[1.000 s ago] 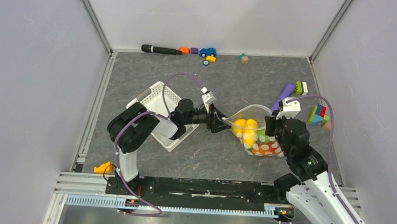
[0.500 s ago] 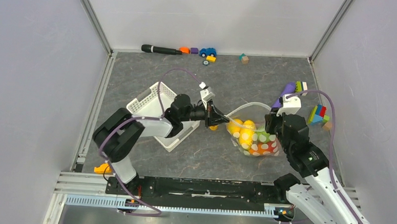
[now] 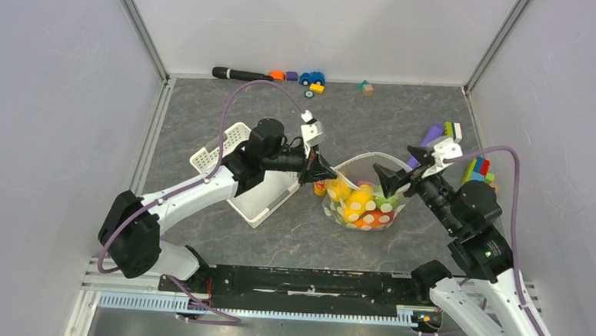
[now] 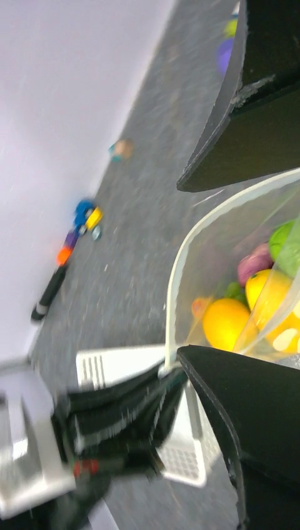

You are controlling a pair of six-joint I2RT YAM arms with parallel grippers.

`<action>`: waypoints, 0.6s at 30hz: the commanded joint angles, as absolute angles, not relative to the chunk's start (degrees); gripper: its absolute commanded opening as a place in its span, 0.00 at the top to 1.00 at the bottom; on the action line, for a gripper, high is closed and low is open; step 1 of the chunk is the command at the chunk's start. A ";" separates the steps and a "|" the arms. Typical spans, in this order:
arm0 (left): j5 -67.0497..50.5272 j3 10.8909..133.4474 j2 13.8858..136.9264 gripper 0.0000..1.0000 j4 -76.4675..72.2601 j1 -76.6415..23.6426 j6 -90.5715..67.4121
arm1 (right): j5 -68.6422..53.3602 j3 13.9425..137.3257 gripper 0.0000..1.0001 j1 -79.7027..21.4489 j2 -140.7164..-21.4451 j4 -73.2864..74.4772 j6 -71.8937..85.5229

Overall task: Place the food in the zip-top bag and seal the zipper
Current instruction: Adjust the zipper food storage bag at the center of the board, then zip the zipper food storage bag at the center of the board.

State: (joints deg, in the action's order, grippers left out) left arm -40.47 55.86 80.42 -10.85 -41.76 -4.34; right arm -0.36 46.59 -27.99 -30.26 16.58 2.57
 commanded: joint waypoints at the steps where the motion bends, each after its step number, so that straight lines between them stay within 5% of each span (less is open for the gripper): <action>1: -38.10 60.72 76.99 0.98 3.28 -41.92 4.45 | -26.97 46.77 0.02 -27.95 -34.38 7.69 -7.07; 5: -33.99 63.27 76.86 0.98 9.33 -41.92 4.54 | -41.57 50.87 0.02 -27.96 -42.06 11.90 -15.37; 18: -36.12 66.63 75.17 0.98 13.00 -41.92 6.40 | -52.27 58.05 0.02 -28.08 -57.53 19.70 -38.53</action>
State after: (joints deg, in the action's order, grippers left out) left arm -34.57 62.57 77.41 12.51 -41.76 3.46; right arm -46.13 53.78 -28.01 -55.70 17.69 -28.49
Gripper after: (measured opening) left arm 0.090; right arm 0.979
